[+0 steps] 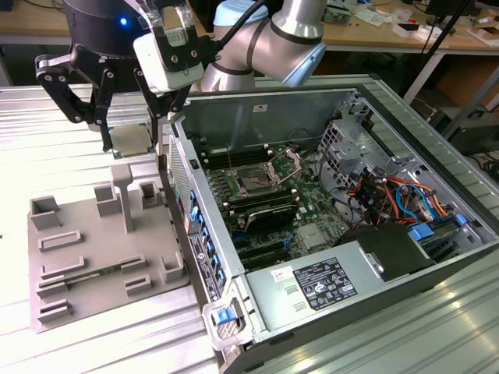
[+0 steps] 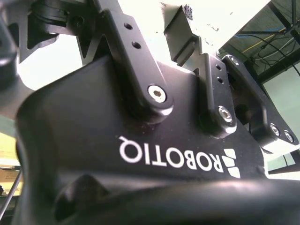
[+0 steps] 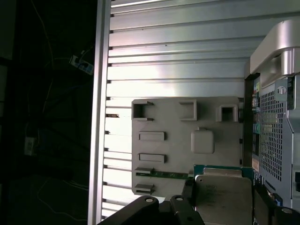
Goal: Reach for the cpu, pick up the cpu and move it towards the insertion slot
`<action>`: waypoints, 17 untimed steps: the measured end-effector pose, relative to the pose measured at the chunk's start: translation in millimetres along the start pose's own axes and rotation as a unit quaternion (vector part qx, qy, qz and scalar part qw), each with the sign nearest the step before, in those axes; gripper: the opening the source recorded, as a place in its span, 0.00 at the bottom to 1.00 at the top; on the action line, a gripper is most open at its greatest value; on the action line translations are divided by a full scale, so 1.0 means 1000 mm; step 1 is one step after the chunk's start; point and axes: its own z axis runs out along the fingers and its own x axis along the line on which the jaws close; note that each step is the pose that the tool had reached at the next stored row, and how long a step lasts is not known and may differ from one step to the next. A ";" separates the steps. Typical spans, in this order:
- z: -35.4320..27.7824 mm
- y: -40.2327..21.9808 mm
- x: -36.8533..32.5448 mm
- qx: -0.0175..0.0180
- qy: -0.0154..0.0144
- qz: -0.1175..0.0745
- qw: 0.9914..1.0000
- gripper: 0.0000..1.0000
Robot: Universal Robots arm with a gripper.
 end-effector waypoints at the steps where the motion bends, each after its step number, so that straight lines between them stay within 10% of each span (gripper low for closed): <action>1: 0.0000 0.0000 -0.0003 0.000 0.000 0.000 1.000 0.55; 17: 0.0001 -0.0002 -0.0041 0.000 0.000 0.000 1.000 0.55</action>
